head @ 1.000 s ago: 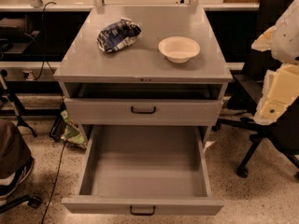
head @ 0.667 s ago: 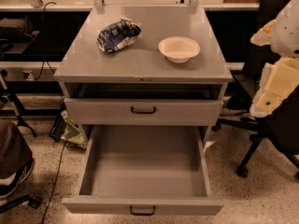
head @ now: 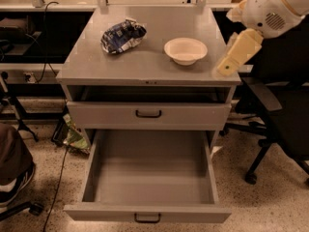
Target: Place blue chip bag into middle drawer
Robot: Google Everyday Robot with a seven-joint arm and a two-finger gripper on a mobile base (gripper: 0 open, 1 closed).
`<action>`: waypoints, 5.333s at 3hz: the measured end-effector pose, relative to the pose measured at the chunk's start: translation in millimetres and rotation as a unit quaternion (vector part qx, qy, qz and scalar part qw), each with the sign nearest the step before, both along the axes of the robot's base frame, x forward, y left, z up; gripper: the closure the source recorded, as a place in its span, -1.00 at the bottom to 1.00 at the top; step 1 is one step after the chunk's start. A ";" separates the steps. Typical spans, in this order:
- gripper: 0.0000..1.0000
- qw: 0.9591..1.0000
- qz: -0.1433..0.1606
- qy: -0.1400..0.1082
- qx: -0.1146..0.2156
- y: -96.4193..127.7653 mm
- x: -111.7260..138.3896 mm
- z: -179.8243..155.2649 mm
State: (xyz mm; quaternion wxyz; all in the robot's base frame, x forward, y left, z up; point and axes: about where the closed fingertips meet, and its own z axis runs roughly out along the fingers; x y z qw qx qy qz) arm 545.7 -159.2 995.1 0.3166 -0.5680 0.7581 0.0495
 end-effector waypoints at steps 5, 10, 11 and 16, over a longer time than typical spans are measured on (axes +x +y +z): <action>-1.00 0.991 -0.041 -0.073 0.105 128.7 190.4 -41.7; -1.00 0.970 -0.050 -0.043 0.235 220.2 286.6 -104.0; -0.96 0.964 -0.038 -0.031 0.262 259.5 311.7 -116.2; 1.00 0.958 -0.036 -0.061 0.277 222.7 276.0 -76.4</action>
Offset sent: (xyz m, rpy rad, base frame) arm 0.0411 0.0255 -0.0216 0.1066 -0.0182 -0.0675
